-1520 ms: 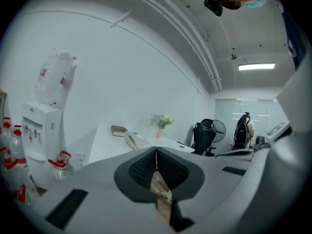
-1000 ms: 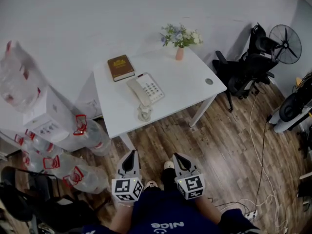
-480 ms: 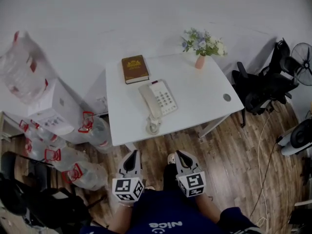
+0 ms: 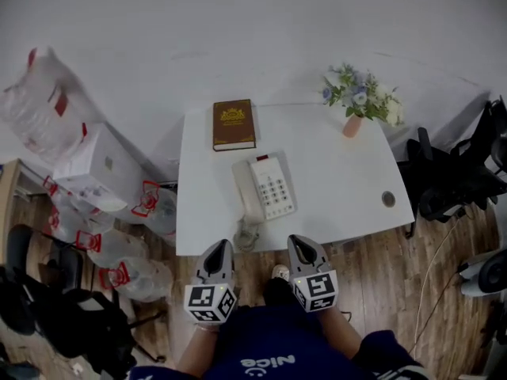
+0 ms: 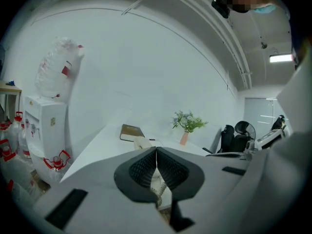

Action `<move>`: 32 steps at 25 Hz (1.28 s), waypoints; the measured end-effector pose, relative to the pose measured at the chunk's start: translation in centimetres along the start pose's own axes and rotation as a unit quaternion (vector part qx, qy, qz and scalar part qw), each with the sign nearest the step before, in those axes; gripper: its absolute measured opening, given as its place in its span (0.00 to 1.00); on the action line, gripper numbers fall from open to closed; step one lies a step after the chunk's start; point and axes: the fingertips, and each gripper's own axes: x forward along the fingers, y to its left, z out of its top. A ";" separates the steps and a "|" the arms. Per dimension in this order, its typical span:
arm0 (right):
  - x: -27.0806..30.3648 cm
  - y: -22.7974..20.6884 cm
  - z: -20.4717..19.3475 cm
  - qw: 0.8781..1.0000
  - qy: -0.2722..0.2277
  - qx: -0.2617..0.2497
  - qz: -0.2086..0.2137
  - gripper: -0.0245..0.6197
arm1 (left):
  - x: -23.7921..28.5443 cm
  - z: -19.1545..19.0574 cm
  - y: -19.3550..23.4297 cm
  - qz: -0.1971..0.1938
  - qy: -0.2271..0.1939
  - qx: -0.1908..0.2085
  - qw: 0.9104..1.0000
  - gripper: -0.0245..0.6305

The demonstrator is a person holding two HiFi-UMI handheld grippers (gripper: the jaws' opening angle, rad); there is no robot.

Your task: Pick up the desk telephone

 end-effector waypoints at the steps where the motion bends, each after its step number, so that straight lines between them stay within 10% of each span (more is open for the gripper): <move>1: 0.5 -0.6 0.2 1.000 -0.001 0.001 0.006 0.07 | 0.6 0.2 0.0 0.007 0.000 0.000 1.000 0.06; 32: 6.6 -8.5 0.2 0.996 0.041 0.003 0.081 0.07 | 10.9 -1.2 -2.7 0.053 0.031 -0.039 0.997 0.06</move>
